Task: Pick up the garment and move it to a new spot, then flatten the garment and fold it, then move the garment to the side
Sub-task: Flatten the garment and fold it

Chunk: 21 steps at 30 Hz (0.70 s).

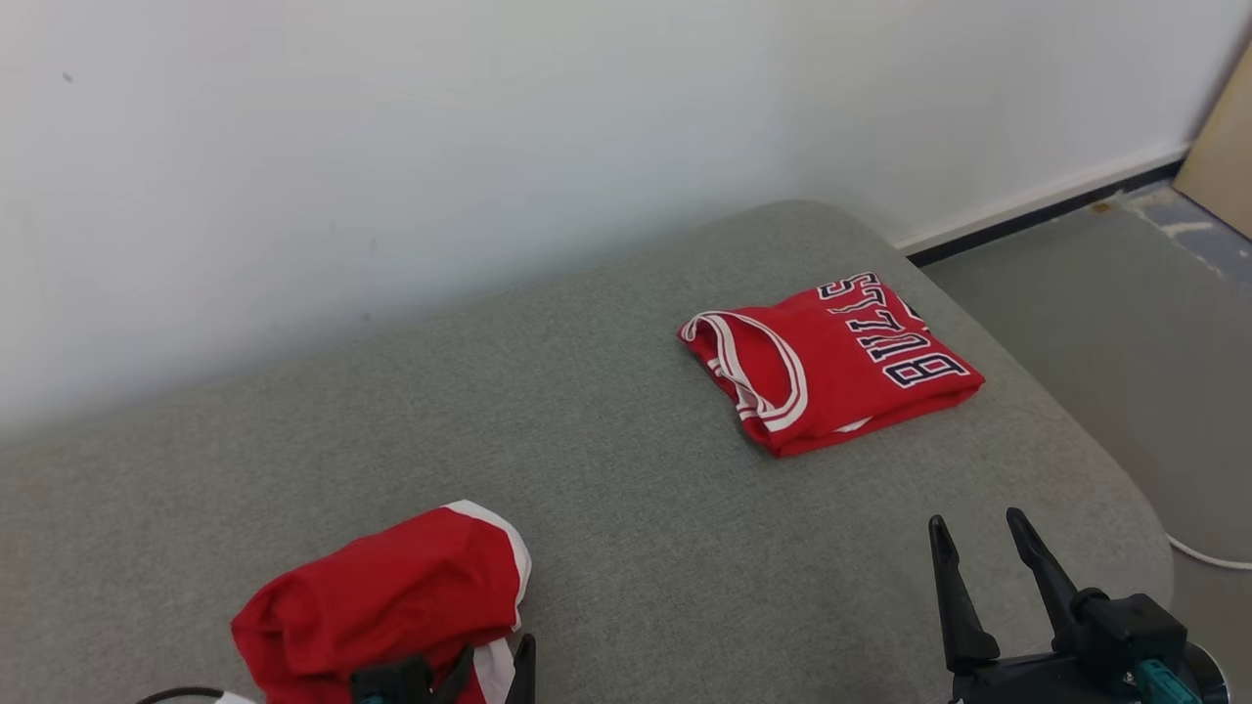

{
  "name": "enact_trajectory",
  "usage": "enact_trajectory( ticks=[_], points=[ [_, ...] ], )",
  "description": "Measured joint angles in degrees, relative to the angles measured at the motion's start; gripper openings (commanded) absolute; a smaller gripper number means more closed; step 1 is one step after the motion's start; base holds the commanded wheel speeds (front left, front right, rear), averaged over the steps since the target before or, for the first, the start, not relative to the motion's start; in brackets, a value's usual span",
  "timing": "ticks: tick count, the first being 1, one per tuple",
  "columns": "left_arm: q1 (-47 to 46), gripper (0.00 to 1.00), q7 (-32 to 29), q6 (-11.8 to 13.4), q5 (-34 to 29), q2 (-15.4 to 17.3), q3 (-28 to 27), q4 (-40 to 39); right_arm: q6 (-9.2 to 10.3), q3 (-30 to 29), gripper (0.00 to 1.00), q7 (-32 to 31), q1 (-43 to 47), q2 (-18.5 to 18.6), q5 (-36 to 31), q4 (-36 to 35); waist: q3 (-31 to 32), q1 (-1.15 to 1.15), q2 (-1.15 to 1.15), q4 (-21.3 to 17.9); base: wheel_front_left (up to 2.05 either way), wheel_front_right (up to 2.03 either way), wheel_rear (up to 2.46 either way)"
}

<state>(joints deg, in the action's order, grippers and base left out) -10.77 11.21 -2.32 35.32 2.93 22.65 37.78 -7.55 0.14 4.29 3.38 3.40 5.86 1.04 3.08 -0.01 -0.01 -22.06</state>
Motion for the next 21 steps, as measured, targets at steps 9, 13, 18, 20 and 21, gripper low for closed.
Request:
enact_trajectory(
  ticks=[9, 13, 18, 20, 21],
  points=[
    [-5.07, 1.0, 1.4, 6.5, 6.37, -0.07, 2.46, 5.52, 0.0, -0.05, 1.0, 0.32, -0.13, -0.08, 0.02, 0.08, -2.73, 0.0, 0.0, -3.06, 0.0, 0.0, 0.0],
    [-7.53, 0.93, 1.91, 7.61, 7.05, -0.09, 3.49, 7.02, 0.0, 0.44, 1.0, 0.27, -0.43, -0.13, 0.02, 0.22, -2.85, 0.0, 0.0, -2.57, 0.0, 0.0, 0.0],
    [-10.22, 0.0, 2.44, 5.83, 7.65, -0.09, 5.88, 6.72, 0.0, 0.53, 1.0, 0.26, -0.64, -0.18, 0.01, 0.26, -2.6, 0.0, 0.0, -1.81, 0.0, 0.0, 0.0],
    [-12.01, 0.0, 2.52, 4.15, 8.29, 0.02, 7.43, 5.17, 0.0, 0.53, 1.0, 0.25, -0.62, -0.16, 0.01, 0.26, -2.43, 0.0, 0.0, -1.4, 0.0, 0.0, 0.0],
    [-13.5, 0.0, 2.52, 3.57, 8.18, -0.04, 8.36, 4.31, 0.0, 0.52, 1.0, 0.24, -0.62, -0.18, 0.01, 0.26, -2.35, 0.0, 0.0, -1.14, 0.0, 0.0, 0.0]
  ],
)
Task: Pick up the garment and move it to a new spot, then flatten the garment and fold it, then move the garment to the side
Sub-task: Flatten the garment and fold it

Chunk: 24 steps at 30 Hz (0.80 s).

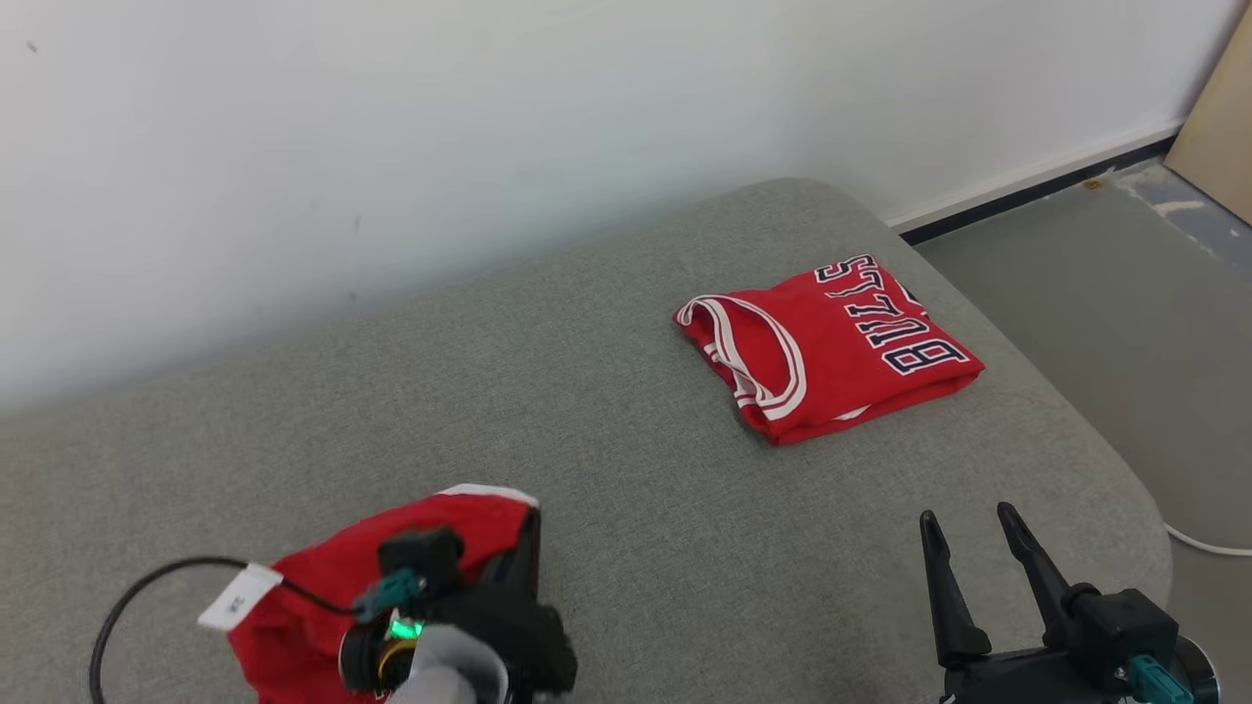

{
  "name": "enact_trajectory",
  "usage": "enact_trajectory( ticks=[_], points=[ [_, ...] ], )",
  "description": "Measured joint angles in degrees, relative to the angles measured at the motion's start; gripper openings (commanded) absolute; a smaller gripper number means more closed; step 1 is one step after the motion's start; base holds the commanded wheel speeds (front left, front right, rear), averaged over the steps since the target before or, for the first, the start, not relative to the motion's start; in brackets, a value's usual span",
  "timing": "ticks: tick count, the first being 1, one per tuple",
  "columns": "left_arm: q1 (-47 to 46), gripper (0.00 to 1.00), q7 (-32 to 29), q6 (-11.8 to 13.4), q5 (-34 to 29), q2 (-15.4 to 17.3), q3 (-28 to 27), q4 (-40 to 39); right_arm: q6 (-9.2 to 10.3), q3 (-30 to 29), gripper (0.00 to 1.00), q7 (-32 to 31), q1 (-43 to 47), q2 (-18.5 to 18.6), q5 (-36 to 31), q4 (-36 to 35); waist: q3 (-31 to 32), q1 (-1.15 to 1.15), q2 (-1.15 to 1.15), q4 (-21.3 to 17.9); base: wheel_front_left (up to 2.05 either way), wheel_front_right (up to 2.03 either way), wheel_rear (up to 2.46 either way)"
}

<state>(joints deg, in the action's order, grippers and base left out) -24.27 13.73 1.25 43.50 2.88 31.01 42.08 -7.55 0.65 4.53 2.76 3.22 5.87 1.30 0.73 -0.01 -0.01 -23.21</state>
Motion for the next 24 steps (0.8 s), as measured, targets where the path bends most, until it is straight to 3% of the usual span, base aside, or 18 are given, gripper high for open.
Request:
enact_trajectory(
  ticks=[3, 13, 20, 24],
  points=[
    [-5.8, 0.0, -0.01, -1.32, -0.64, 0.0, 1.76, -2.47, 0.0, 0.04, 1.0, -0.05, 0.08, -0.02, 0.0, 0.05, 0.32, 0.01, 0.0, 0.9, 0.0, 0.0, 0.0],
    [-20.64, 0.0, 0.38, -0.47, 3.27, -0.04, 4.77, -15.24, 0.0, 0.84, 1.0, -0.07, 0.44, 0.0, 0.01, 0.7, 2.13, 0.01, 0.0, 3.43, 0.0, 0.0, 0.0],
    [-21.88, 0.0, 0.77, 2.49, 8.93, 0.04, 3.83, -24.62, 0.0, 0.3, 1.0, 0.0, 1.74, -0.07, 0.07, 0.79, 3.11, 0.01, 0.01, 6.34, 0.0, 0.0, 0.0],
    [-14.15, 0.0, -0.78, 6.11, 10.67, 3.22, 2.24, -26.02, 0.0, 0.52, 1.0, 0.01, 2.07, -0.07, 0.25, 0.82, 3.45, 0.01, 0.0, 8.58, 0.0, 0.0, 0.0]
  ],
)
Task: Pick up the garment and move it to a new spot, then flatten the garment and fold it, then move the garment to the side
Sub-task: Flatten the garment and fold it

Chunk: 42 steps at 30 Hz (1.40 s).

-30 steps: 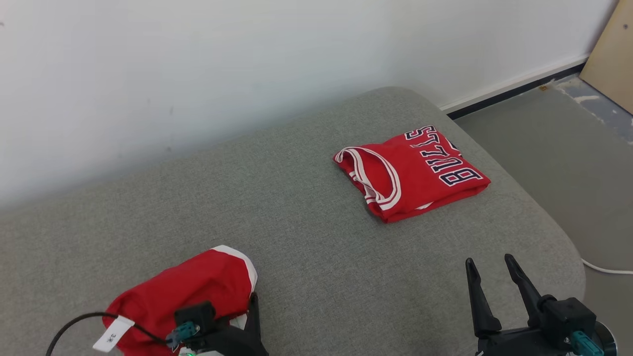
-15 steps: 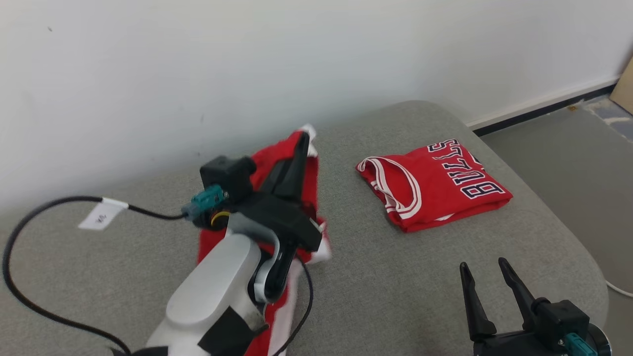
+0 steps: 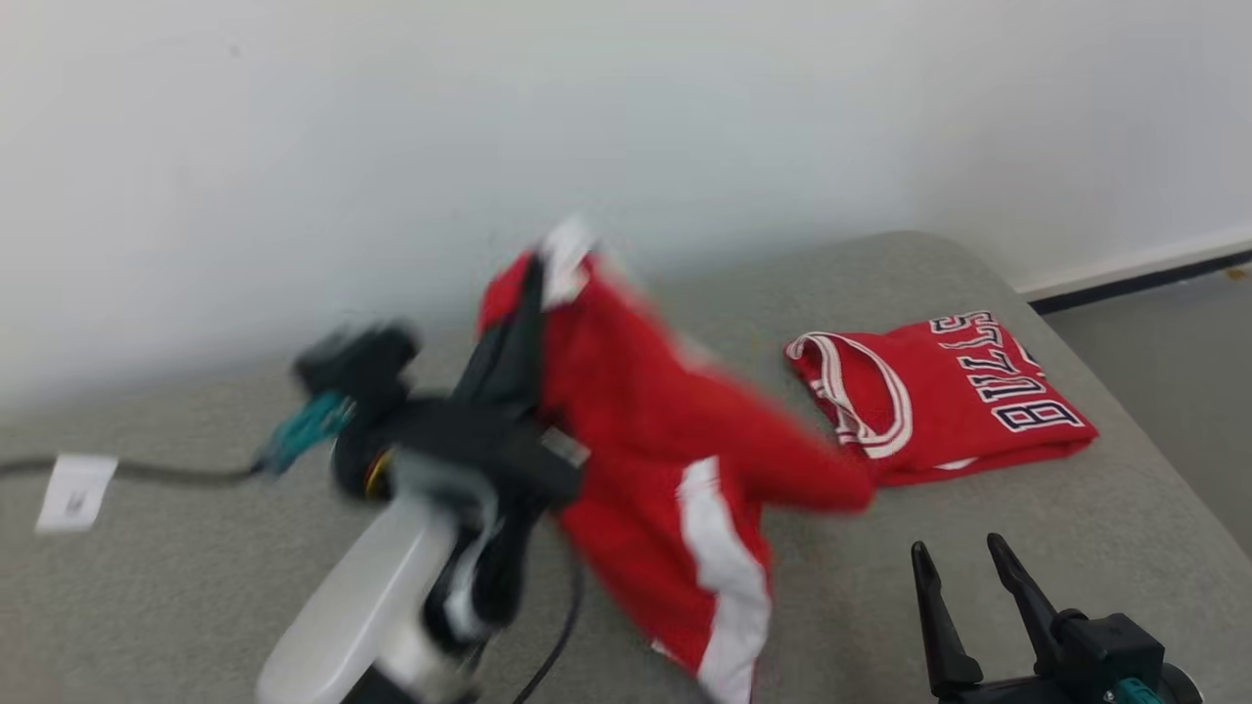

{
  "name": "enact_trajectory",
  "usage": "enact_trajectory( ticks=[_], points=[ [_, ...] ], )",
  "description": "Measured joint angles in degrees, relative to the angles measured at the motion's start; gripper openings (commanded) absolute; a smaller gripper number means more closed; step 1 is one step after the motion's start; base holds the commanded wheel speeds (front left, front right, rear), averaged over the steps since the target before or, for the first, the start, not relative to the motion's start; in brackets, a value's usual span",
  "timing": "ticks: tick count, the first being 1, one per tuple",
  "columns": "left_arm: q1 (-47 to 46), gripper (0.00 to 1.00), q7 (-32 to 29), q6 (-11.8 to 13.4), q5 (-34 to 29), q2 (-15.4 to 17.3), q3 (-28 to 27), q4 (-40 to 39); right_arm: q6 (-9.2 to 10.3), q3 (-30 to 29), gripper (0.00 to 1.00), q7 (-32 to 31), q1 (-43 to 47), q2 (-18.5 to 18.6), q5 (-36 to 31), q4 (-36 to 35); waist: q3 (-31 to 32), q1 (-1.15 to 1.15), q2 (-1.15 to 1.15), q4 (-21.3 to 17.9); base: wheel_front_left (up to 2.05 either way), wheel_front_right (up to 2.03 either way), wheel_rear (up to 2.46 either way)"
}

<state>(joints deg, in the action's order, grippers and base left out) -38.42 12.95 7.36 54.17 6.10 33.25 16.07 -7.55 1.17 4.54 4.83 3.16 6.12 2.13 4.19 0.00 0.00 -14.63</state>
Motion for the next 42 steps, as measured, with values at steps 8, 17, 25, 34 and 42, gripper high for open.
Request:
enact_trajectory(
  ticks=[8, 17, 25, 34, 42],
  points=[
    [22.45, 0.0, -3.91, 5.04, 6.08, 9.91, -3.15, 2.36, 0.0, 0.1, 1.0, -0.02, 0.13, -0.12, 0.32, -0.12, 0.21, 0.0, 0.0, 4.36, 0.0, 0.0, 0.0],
    [23.07, 1.0, 1.12, 8.09, 4.14, 11.27, -7.94, 13.57, 0.0, 0.46, 1.0, -0.05, -0.19, -0.14, 0.34, 0.12, -0.68, 0.0, 0.0, 7.89, 0.0, 0.0, 0.0],
    [23.31, 1.0, -12.34, 4.12, 11.12, 6.47, -6.12, 18.29, 0.0, 0.58, 1.0, 0.09, -0.32, -0.18, 0.43, 0.66, -0.12, 0.0, 0.0, 8.24, 0.0, 0.0, 0.0],
    [25.67, 1.0, -18.67, 2.32, 12.38, 4.59, -1.74, 6.68, 0.0, 0.03, 1.0, 0.8, 0.18, -0.24, 1.13, 1.31, 0.66, 0.0, 0.0, 8.86, 0.0, 0.0, 0.0],
    [25.4, 1.0, -17.52, 8.25, -2.34, 10.11, 8.0, 2.31, 0.0, 0.07, 1.0, 1.38, 0.18, -0.24, 1.63, 1.86, 0.7, 0.0, 0.0, 9.48, 0.0, 0.0, 0.0]
  ],
)
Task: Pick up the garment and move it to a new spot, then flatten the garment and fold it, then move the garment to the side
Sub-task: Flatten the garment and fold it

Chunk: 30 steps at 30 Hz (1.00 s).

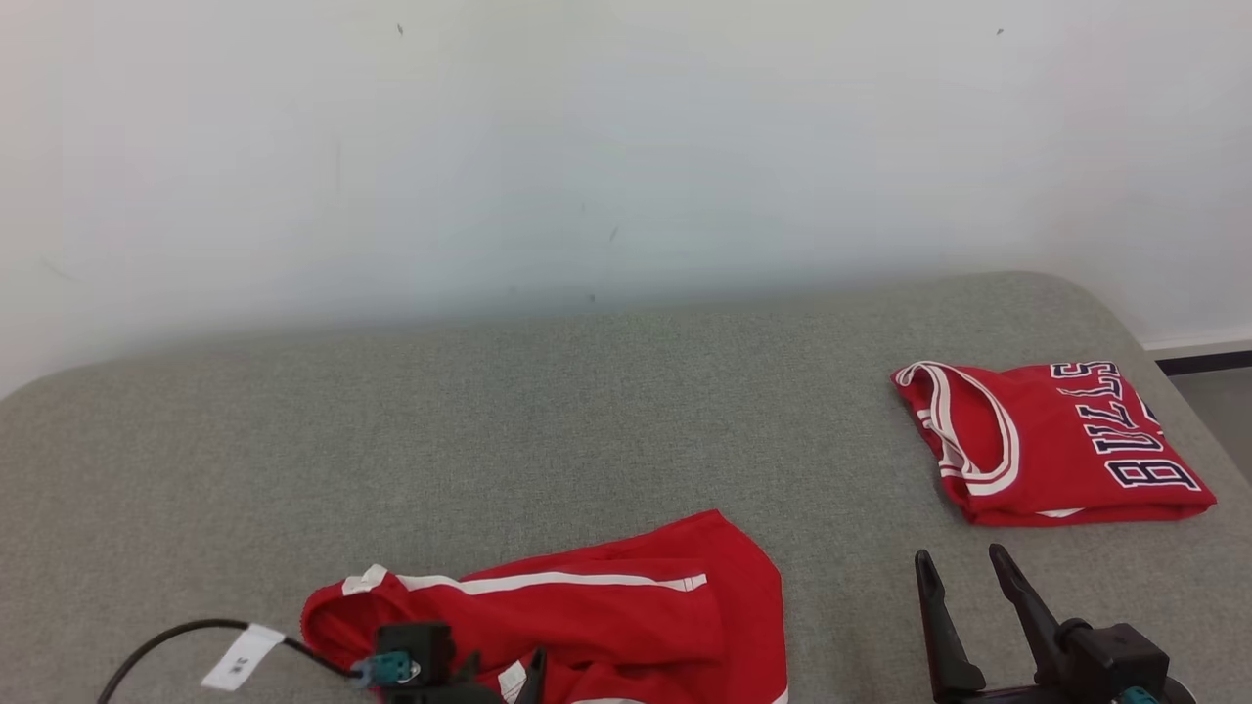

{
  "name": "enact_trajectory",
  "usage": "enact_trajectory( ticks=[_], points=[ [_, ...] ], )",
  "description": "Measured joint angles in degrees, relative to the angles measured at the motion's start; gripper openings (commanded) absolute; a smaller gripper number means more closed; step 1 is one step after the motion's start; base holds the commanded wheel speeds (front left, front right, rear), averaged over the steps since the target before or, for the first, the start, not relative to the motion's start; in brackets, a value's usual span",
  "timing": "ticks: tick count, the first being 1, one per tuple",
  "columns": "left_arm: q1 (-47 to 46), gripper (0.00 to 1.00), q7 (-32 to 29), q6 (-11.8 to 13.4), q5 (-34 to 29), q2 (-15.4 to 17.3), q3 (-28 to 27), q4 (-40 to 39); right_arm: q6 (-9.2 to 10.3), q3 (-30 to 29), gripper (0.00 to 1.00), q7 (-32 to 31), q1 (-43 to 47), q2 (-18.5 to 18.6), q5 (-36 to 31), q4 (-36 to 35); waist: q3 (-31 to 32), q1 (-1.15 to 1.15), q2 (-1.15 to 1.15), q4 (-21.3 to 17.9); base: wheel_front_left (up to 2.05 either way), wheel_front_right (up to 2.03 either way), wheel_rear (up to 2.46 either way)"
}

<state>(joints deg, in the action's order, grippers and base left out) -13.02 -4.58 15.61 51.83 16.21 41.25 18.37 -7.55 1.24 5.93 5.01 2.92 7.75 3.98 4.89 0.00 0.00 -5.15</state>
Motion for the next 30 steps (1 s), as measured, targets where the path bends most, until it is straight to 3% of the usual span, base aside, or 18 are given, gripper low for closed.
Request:
enact_trajectory(
  ticks=[7, 14, 16, 17, 18, 23, 30],
  points=[
    [-4.32, 1.0, -1.88, -1.11, -5.56, 0.46, 5.35, 4.79, 0.0, 1.11, 1.0, 0.15, -0.62, -0.02, 0.23, 0.24, -0.5, 0.0, 0.0, -0.8, 0.0, 0.0, 0.0],
    [-7.25, 0.97, -4.7, -2.08, -5.82, -0.3, 6.64, 10.8, 0.0, 0.48, 1.0, 0.22, -0.69, 0.0, 0.22, 0.44, -1.18, 0.0, 0.0, -3.06, 0.0, 0.0, 0.0],
    [-7.59, 0.32, -5.78, -2.42, -5.59, -0.64, 6.89, 11.98, 0.0, 0.44, 1.0, 0.23, -0.7, -0.01, 0.22, 0.44, -1.35, 0.0, 0.0, -3.51, 0.0, 0.0, 0.0],
    [-7.69, 0.1, -6.19, -2.47, -5.37, -0.8, 6.9, 12.41, 0.0, 0.43, 1.0, 0.23, -0.71, 0.0, 0.22, 0.44, -1.43, 0.0, 0.0, -3.69, 0.0, 0.0, 0.0],
    [-7.83, 0.0, -6.72, -2.5, -5.31, -0.94, 7.02, 12.85, 0.0, 0.41, 1.0, 0.23, -0.73, 0.0, 0.22, 0.44, -1.51, 0.0, 0.0, -3.83, 0.0, 0.0, 0.0],
    [-8.38, 0.0, -5.83, -3.5, -4.91, -1.54, 6.84, 12.74, 0.0, 0.31, 1.0, 0.42, -0.83, 0.0, 0.22, 0.46, -1.57, 0.0, 0.0, -4.09, 0.0, 0.0, 0.0],
    [-13.27, 0.0, 3.01, -5.2, -4.76, -4.78, 3.22, 7.16, 0.0, 0.22, 1.0, 0.38, -0.85, 0.0, 0.2, 0.47, -0.92, 0.0, 0.0, -3.73, 0.0, 0.0, 0.0]
  ],
)
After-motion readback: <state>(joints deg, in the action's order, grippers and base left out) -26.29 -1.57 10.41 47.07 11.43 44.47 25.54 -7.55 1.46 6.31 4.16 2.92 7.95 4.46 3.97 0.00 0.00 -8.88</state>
